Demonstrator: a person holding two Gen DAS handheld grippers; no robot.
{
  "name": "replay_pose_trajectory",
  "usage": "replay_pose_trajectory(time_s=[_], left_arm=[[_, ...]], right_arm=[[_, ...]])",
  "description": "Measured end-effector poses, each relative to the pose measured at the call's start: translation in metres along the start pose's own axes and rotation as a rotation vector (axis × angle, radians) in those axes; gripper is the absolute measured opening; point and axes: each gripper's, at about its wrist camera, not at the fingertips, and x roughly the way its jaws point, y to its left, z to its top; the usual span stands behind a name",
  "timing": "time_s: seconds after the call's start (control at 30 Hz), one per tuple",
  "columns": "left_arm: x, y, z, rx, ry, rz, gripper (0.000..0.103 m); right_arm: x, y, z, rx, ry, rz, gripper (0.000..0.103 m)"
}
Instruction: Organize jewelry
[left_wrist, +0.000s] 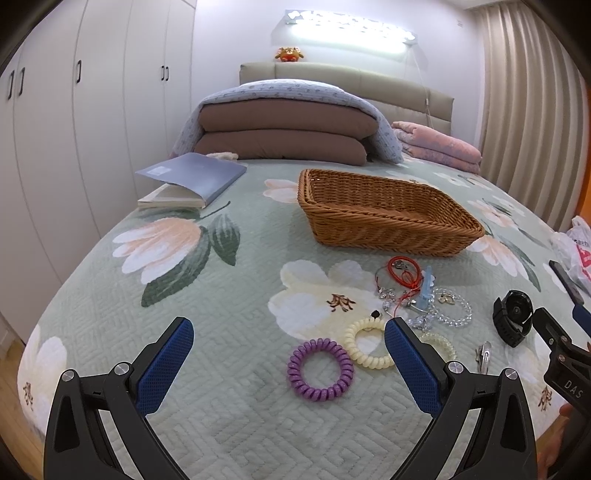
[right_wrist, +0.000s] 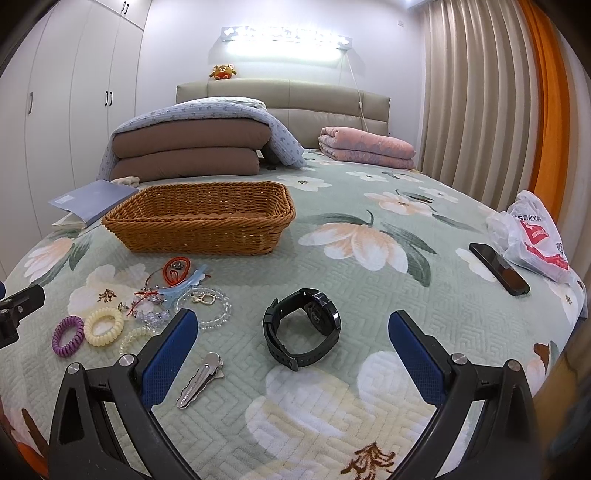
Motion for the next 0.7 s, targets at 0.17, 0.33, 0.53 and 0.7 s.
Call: replay_pose_trajectory(time_s=[0.17, 0.33, 0.53, 0.7], left_arm=[[0.0, 0.0, 0.0, 0.0, 0.002, 0.001, 0.103], [0.001, 0.001, 0.0, 0.003, 0.004, 0.008, 0.103], [0.001, 0.009, -0.001, 0.017, 0.001, 0.043, 0.103], [0.004, 0.042, 0.001, -0.031, 0.028, 0.009, 0.103]], right_arm=[[0.001, 0.0, 0.0, -0.001, 0.001, 0.0, 0.103], [0.001, -0.003, -0.002, 0.003, 0.004, -0.005, 0.103], [-0.001, -0.013, -0.001, 0.025, -0.009, -0.053, 0.101], [-0.001, -0.057, 0.003, 0.15, -0.012, -0.118, 0.089]])
